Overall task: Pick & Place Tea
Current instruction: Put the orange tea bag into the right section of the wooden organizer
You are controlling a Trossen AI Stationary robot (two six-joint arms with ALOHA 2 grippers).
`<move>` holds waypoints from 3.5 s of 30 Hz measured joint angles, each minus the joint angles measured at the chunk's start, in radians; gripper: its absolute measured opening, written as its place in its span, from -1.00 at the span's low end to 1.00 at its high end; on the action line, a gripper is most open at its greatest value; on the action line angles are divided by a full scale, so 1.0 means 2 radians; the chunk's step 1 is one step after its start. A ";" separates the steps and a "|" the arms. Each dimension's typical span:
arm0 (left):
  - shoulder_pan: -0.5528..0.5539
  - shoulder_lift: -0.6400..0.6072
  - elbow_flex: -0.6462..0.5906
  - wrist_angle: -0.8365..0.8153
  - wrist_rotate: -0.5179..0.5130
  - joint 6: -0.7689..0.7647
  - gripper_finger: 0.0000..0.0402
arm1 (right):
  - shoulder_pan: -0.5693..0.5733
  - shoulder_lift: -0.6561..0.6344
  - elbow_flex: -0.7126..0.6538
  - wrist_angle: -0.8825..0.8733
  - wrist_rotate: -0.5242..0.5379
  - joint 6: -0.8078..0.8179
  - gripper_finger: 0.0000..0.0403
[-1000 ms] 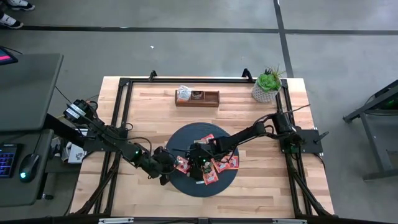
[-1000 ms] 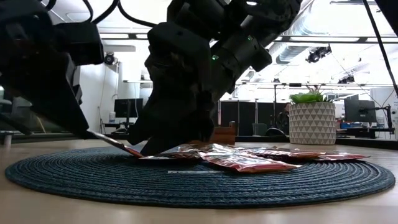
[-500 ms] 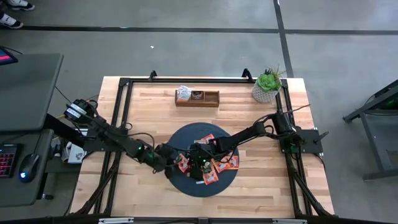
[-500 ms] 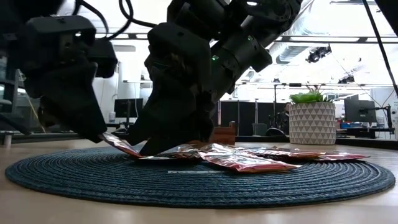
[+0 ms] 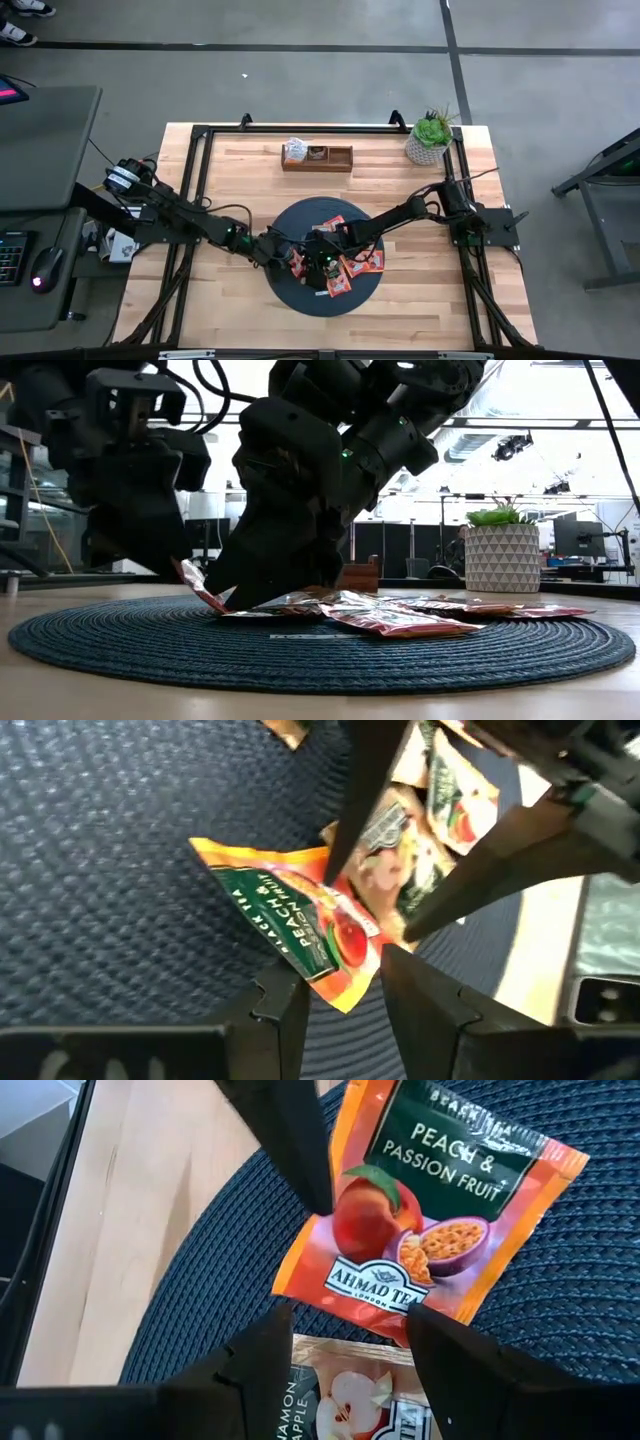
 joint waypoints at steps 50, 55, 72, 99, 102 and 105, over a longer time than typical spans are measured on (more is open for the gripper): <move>0.009 0.000 0.001 0.013 0.032 0.015 -0.99 | 0.023 0.001 0.000 -0.008 0.015 -0.030 -0.02; 0.009 0.000 0.001 0.013 0.029 0.032 -0.99 | 0.022 -0.007 -0.001 -0.013 0.019 -0.030 -0.02; 0.023 -0.029 0.046 -0.014 0.002 0.190 -1.00 | -0.033 -0.103 -0.001 -0.067 -0.043 -0.067 -0.02; 0.071 -0.028 0.127 -0.167 0.056 0.313 -1.00 | -0.066 -0.123 -0.001 -0.104 -0.144 -0.105 -0.30; 0.071 -0.028 0.127 -0.158 0.054 0.312 -1.00 | -0.069 -0.123 -0.001 -0.103 -0.144 -0.113 -0.47; 0.071 -0.028 0.127 -0.152 0.054 0.312 -1.00 | -0.069 -0.123 0.000 -0.103 -0.144 -0.118 -0.63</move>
